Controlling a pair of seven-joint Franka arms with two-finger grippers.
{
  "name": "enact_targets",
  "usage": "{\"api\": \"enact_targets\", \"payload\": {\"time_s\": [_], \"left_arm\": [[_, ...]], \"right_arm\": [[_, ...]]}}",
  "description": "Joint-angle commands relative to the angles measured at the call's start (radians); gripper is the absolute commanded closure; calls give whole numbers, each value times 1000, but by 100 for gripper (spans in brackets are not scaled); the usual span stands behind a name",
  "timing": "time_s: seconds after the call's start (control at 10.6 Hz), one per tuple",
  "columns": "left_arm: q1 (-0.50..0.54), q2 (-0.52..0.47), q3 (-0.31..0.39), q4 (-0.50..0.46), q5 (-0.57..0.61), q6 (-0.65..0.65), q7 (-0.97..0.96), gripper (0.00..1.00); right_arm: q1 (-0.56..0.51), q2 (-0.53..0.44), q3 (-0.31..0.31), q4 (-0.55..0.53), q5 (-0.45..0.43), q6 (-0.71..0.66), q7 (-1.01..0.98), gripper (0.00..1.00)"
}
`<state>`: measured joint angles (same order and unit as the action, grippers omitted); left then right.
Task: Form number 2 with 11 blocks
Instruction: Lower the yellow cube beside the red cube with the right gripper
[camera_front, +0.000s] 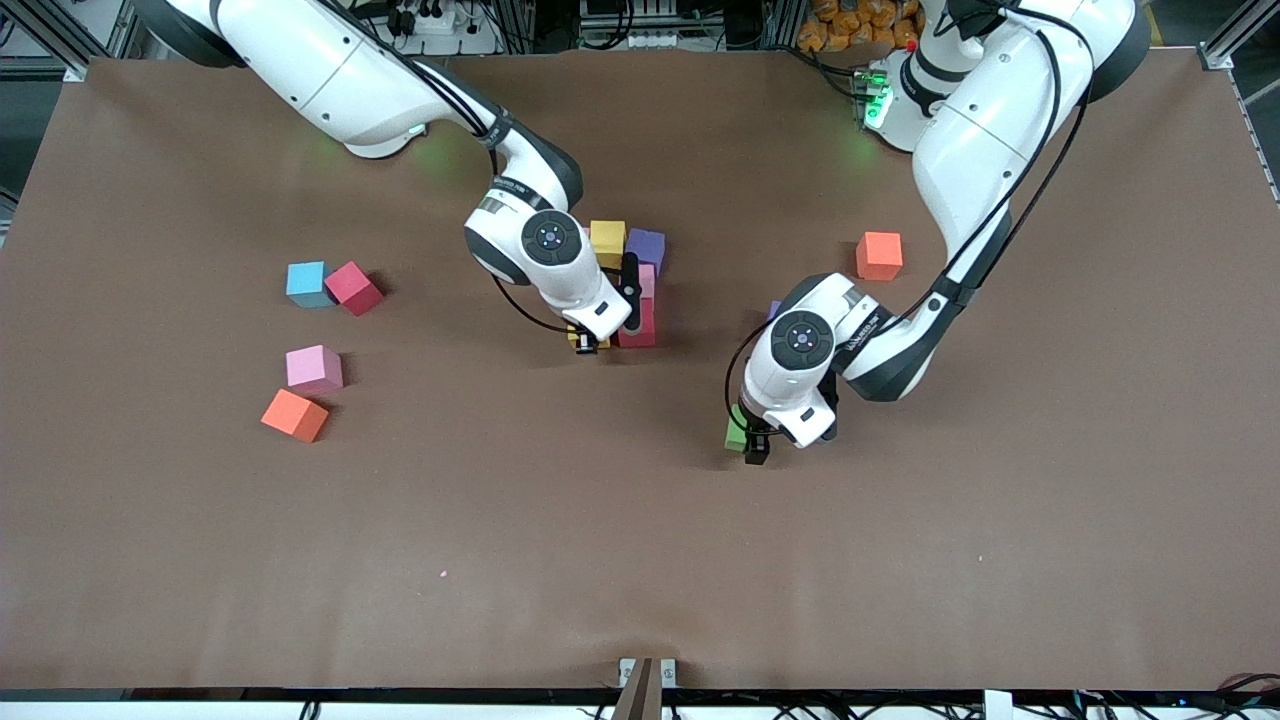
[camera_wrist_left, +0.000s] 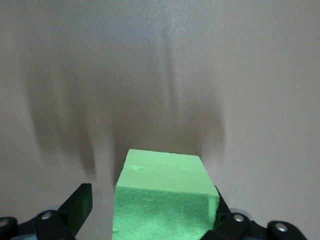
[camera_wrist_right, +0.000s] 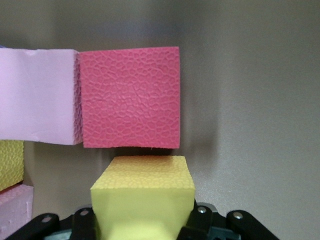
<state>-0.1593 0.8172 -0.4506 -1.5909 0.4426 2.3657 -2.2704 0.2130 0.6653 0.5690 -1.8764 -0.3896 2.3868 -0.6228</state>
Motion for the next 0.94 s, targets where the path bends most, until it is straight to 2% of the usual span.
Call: {"api": "enact_targets", "payload": {"time_s": [0.0,0.19,0.28,0.85], "left_arm": [[-14,8,12,20,-13,0,-3,0],[-14,8,12,20,-13,0,-3,0],[-14,8,12,20,-12,0,-3,0],[-14,8,12,20,-12,0,-1,0]], "right_arm": [[-3,5,17,-1,17,5,9,76],[-1,17,18,2,17,20,9,76],[-1,23,17,0,18,70,9,76],[2,31,15,-3,17,65,8,76]]}}
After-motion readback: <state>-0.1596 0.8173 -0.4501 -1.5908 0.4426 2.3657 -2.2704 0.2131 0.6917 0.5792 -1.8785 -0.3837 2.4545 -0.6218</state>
